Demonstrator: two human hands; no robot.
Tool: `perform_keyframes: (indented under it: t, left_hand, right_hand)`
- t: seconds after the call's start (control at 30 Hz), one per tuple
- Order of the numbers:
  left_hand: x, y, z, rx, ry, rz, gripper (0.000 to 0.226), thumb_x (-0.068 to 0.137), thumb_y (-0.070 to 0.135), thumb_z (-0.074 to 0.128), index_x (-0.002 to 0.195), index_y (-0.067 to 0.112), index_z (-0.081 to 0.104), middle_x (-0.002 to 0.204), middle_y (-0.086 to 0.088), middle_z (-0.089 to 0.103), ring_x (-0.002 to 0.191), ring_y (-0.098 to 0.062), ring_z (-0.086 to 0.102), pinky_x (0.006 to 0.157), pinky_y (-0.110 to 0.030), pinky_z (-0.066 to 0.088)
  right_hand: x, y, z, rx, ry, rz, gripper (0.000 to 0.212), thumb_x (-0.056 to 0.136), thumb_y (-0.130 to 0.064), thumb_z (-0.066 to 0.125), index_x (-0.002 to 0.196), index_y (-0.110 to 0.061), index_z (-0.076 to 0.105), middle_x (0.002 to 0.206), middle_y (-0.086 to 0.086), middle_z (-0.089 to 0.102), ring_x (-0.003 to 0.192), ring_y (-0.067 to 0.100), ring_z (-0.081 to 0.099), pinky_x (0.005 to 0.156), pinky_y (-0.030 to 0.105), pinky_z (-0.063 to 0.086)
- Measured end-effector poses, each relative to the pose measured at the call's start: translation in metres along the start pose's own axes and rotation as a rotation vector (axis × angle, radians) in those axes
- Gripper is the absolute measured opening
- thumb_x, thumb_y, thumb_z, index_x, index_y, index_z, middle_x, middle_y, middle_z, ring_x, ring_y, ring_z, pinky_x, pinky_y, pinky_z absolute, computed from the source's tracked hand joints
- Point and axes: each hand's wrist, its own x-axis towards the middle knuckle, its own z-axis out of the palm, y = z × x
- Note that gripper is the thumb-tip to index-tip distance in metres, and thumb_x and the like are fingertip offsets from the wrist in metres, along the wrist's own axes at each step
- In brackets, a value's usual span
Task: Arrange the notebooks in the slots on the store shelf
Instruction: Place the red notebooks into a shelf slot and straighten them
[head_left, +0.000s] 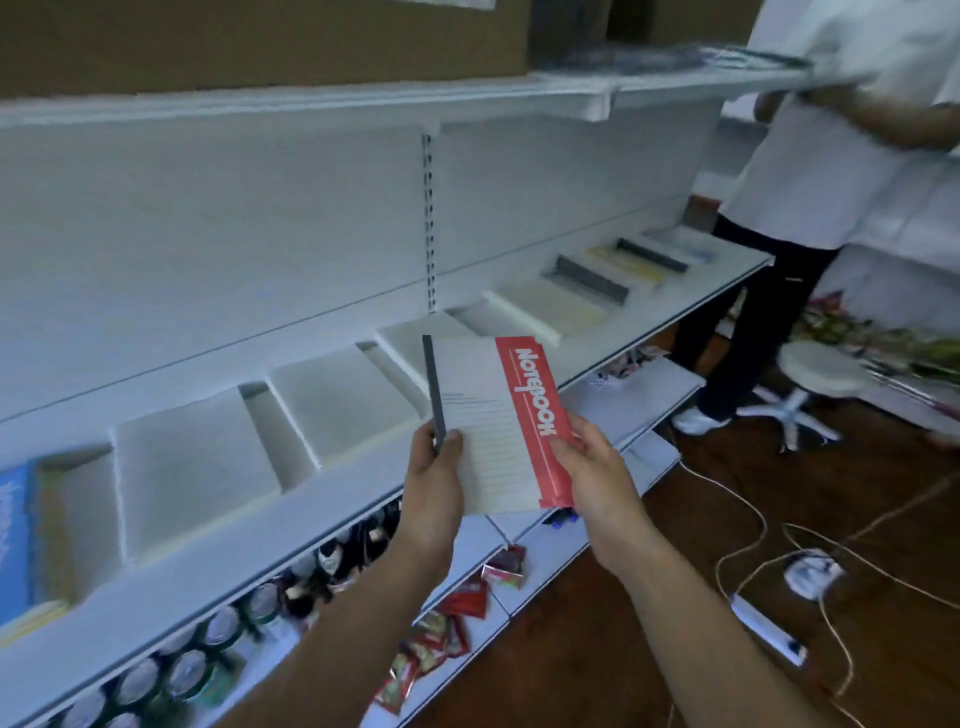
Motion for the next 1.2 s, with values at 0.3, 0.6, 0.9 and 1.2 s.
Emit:
perform_keyframes:
  t: [0.3, 0.6, 0.9, 1.2]
  left_hand:
    - [0.059, -0.029, 0.128, 0.068, -0.139, -0.061, 0.024, 0.102, 0.024, 0.042, 0.12, 0.027, 0.057, 0.115, 0.003, 0.068, 0.106, -0.02, 0.064, 0.066, -0.028, 0.054]
    - [0.179, -0.032, 0.272, 0.027, -0.202, -0.045, 0.021, 0.104, 0.023, 0.04, 0.115, 0.028, 0.057, 0.107, 0.005, 0.07, 0.103, -0.018, 0.064, 0.084, -0.038, 0.054]
    - [0.309, -0.009, 0.421, -0.017, -0.209, -0.043, 0.022, 0.104, 0.022, 0.039, 0.121, 0.021, 0.054, 0.112, 0.001, 0.066, 0.103, -0.018, 0.062, 0.093, -0.04, 0.052]
    - [0.406, -0.023, 0.519, -0.022, -0.073, -0.025, 0.016, 0.105, 0.022, 0.038, 0.108, 0.029, 0.052, 0.102, 0.007, 0.063, 0.089, -0.007, 0.06, 0.064, -0.018, 0.046]
  right_hand:
    - [0.061, -0.002, -0.12, -0.024, 0.092, 0.021, 0.027, 0.1, -0.029, 0.049, 0.126, -0.032, 0.053, 0.106, -0.007, 0.071, 0.092, 0.009, 0.07, 0.07, 0.024, 0.055]
    - [0.208, -0.031, -0.21, 0.005, 0.192, 0.009, 0.027, 0.1, -0.025, 0.049, 0.126, -0.03, 0.052, 0.104, -0.006, 0.072, 0.091, 0.012, 0.071, 0.074, 0.027, 0.054]
    - [0.371, -0.082, -0.292, -0.047, 0.272, -0.022, 0.03, 0.097, -0.028, 0.053, 0.126, -0.021, 0.05, 0.102, -0.008, 0.067, 0.086, 0.007, 0.068, 0.069, 0.021, 0.054]
    - [0.521, -0.081, -0.359, -0.152, 0.165, -0.016, 0.021, 0.098, -0.024, 0.053, 0.118, -0.024, 0.059, 0.105, -0.002, 0.07, 0.091, 0.013, 0.069, 0.075, 0.027, 0.054]
